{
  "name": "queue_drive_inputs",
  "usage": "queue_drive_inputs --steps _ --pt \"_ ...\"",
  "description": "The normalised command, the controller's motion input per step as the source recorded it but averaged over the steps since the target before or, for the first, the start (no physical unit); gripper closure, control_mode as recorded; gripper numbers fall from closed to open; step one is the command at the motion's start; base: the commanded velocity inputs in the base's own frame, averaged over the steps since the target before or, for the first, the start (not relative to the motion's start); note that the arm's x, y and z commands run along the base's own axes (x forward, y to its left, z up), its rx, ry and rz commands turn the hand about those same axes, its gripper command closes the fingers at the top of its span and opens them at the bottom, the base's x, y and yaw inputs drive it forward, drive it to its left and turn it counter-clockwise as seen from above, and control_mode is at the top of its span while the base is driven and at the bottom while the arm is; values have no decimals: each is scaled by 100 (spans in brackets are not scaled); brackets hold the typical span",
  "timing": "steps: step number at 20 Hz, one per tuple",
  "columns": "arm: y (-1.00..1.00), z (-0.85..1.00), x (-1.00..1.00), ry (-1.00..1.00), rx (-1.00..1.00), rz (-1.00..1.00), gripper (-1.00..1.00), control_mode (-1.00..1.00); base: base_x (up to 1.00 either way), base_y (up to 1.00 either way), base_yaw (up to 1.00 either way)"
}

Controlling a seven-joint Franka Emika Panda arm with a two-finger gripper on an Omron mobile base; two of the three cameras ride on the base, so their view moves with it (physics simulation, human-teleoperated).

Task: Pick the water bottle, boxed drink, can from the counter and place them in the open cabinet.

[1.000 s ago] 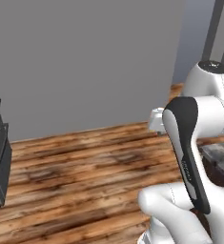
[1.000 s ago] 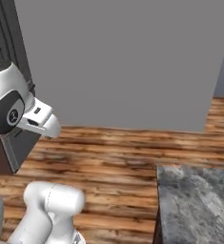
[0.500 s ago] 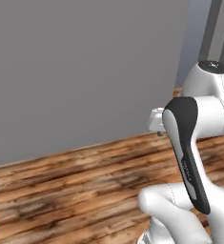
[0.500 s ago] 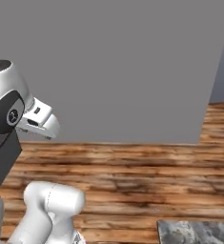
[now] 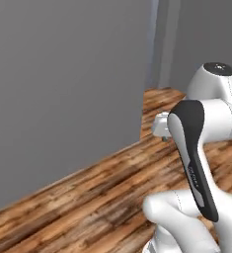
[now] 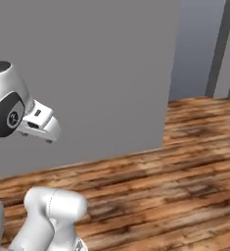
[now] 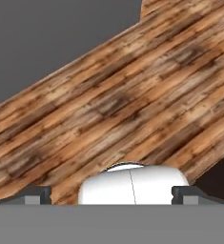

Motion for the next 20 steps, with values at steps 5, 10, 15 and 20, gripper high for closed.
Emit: queue_drive_inputs --steps 5,10,15,20 --pt "0 0 0 0 0 0 -100 100 15 0 -96" --pt "0 0 0 0 0 0 -100 100 0 0 -100" --pt "0 0 0 0 0 0 -100 100 0 0 -100" --pt "0 0 0 0 0 0 -100 100 43 43 -83"
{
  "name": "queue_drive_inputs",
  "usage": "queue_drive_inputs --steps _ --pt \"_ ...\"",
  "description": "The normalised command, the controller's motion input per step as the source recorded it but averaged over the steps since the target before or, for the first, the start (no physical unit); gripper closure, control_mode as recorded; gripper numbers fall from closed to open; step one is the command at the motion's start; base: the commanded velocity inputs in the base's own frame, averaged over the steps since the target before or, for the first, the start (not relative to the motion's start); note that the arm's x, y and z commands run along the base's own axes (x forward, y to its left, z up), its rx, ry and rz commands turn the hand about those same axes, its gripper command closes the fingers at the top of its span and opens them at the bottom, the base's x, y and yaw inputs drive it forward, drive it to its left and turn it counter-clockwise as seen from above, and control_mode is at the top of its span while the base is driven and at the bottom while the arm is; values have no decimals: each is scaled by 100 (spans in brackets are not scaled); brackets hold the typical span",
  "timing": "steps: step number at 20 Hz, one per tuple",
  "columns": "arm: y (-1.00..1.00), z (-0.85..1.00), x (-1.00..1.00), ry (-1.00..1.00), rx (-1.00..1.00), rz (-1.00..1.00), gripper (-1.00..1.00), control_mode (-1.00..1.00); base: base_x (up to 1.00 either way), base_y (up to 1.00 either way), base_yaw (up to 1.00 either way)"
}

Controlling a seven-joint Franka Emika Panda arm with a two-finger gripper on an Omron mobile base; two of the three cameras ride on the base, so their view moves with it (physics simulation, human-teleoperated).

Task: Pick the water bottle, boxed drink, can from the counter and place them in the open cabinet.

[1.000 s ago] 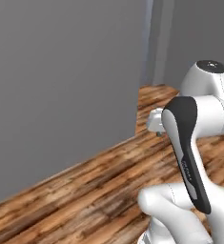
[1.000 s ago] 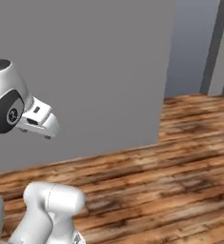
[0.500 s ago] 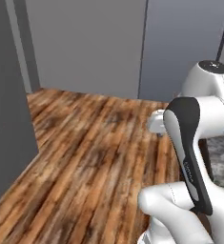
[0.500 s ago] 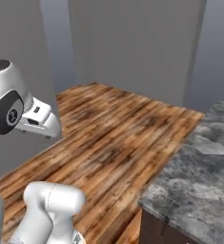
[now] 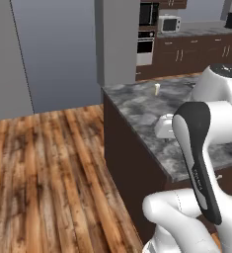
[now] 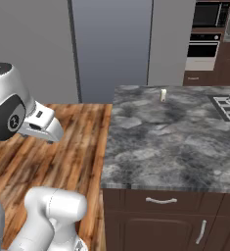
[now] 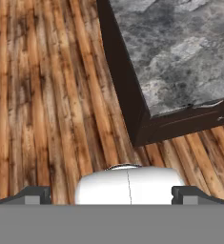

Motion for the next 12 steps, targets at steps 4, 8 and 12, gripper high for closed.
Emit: queue_drive_inputs --steps 4,8,12 --pt "0 0 0 0 0 0 -100 100 100 100 -35" --pt "0 0 0 0 0 0 -100 100 83 100 -20" --pt "0 0 0 0 0 0 -100 100 100 100 -25"
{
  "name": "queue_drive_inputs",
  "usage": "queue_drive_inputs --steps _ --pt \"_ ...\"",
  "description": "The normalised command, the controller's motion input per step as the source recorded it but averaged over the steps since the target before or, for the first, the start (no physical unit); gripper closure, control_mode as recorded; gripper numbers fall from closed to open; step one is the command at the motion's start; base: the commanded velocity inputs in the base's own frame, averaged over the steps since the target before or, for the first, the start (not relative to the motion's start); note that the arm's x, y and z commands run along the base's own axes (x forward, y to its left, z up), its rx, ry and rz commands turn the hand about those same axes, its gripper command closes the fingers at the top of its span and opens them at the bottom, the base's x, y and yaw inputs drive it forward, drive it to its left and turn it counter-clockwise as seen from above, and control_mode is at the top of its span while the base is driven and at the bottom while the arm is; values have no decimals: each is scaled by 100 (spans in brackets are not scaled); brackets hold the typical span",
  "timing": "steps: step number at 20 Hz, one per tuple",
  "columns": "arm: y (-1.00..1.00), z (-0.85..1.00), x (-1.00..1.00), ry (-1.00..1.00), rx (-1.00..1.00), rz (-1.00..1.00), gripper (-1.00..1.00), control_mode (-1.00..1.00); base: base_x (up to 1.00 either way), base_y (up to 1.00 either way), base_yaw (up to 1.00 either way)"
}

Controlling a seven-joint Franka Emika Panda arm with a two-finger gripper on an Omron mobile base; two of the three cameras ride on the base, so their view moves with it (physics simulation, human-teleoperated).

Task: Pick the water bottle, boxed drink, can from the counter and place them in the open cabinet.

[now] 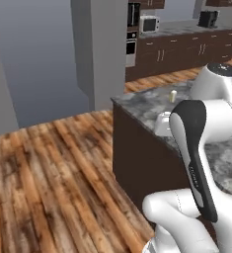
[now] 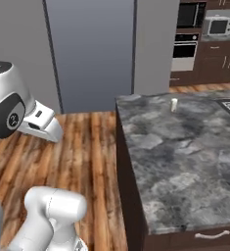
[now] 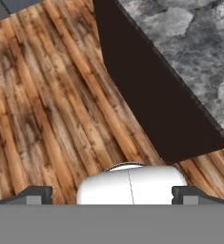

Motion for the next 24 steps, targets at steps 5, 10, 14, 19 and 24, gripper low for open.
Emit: queue_drive_inputs --steps 5,10,14,19,24 --pt "0 0 0 0 0 0 -100 100 81 100 -17" --pt "0 0 0 0 0 0 -100 100 100 100 -33" --pt "0 0 0 0 0 0 -100 100 100 100 -48" --pt "0 0 0 0 0 0 -100 100 100 100 -52" --pt "0 0 0 0 0 0 -100 100 100 100 -51"
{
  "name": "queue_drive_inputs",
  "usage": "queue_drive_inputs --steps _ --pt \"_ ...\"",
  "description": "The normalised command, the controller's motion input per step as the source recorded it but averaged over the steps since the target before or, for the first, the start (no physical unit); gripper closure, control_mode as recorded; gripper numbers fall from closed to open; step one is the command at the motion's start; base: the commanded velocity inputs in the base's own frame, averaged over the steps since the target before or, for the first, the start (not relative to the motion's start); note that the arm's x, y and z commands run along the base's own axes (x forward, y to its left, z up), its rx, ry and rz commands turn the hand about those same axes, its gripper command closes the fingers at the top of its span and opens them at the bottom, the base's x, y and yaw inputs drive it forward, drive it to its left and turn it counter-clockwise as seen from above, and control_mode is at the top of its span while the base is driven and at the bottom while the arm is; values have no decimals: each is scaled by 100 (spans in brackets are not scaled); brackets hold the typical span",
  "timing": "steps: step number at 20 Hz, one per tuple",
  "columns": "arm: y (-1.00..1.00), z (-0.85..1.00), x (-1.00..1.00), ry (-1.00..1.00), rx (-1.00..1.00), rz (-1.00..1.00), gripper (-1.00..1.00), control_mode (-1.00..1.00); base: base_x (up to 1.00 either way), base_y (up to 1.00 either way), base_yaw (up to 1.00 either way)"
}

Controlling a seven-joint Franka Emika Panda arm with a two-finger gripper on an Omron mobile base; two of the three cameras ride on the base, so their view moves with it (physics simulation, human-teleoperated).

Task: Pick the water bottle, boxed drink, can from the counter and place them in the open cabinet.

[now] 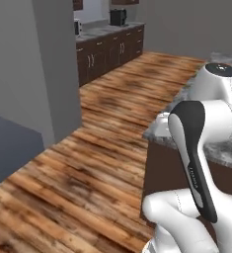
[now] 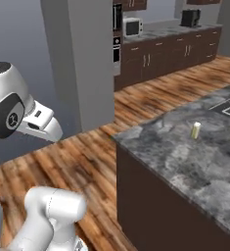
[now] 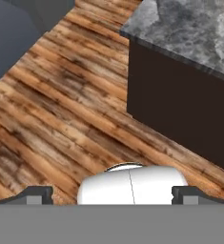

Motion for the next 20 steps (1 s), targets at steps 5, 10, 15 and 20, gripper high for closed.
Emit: queue_drive_inputs --steps 5,10,15,20 --pt "0 0 0 0 0 0 -100 100 100 100 -53" --pt "0 0 0 0 0 0 -100 100 100 90 -63" --pt "0 0 0 0 0 0 -100 100 100 85 -67" --pt "0 0 0 0 0 0 -100 100 99 78 -71"
